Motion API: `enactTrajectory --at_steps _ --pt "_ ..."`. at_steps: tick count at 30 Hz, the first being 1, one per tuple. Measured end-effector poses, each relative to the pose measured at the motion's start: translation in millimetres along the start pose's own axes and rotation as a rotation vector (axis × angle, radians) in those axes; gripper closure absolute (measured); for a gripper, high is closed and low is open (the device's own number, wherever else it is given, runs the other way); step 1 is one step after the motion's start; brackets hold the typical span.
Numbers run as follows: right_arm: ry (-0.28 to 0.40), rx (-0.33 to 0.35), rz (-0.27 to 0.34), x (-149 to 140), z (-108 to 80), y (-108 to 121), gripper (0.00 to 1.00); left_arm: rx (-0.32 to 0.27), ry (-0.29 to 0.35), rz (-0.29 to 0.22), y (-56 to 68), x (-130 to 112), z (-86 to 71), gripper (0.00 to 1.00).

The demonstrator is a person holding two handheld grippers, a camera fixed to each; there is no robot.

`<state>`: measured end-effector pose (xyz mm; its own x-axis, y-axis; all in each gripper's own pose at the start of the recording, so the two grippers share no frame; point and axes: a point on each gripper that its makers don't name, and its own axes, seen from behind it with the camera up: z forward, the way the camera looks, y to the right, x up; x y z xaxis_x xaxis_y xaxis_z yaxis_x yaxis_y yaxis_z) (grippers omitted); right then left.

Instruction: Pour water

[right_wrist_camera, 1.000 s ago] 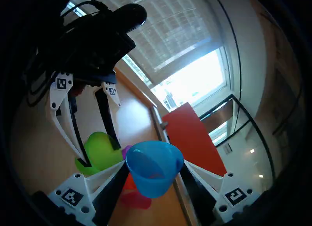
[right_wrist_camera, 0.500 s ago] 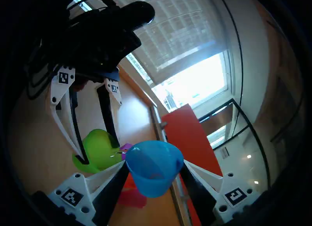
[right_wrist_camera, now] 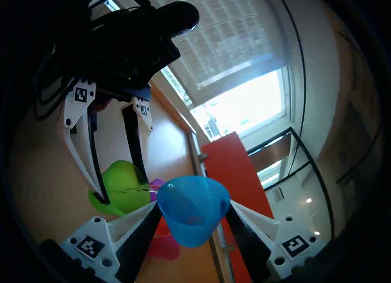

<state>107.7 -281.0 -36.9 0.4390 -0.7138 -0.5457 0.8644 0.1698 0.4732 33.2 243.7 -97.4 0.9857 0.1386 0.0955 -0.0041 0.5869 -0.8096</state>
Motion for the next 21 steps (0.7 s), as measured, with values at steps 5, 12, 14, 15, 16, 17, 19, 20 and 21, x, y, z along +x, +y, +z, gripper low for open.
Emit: enactTrajectory --at_steps 5,12,14,15,16,17,19,20,21 --pt "0.002 -0.003 -0.006 0.8 -1.0 0.8 0.1 0.001 0.0 -0.001 -0.3 -0.5 -0.4 0.1" --pt "0.002 -0.007 -0.017 1.3 -1.7 1.4 0.1 0.0 -0.002 0.005 0.4 -2.0 0.1 0.1" --pt "0.003 -0.007 -0.02 1.6 -1.8 1.5 0.09 -0.001 -0.002 0.007 0.7 -1.7 0.1 0.1" --pt "0.003 -0.007 -0.021 1.8 -1.9 1.6 0.1 -0.001 -0.002 0.008 0.8 -1.5 0.1 0.1" --pt "0.003 -0.007 -0.022 1.8 -1.8 1.5 0.1 -0.001 -0.002 0.009 1.0 -1.3 0.3 0.1" --pt "0.003 -0.007 -0.023 1.8 -1.7 1.4 0.1 -0.002 -0.002 0.009 1.3 -1.1 0.4 0.1" --pt "0.003 -0.006 -0.026 1.9 -1.5 0.9 0.1 -0.002 -0.002 0.01 1.7 -1.0 0.6 0.1" --pt "0.003 -0.006 -0.028 1.9 -1.5 0.6 0.1 -0.002 -0.002 0.009 1.8 -1.1 0.7 0.1" --pt "0.003 -0.005 -0.03 1.9 -1.5 0.2 0.1 -0.002 -0.002 0.009 1.9 -1.1 0.8 0.1"
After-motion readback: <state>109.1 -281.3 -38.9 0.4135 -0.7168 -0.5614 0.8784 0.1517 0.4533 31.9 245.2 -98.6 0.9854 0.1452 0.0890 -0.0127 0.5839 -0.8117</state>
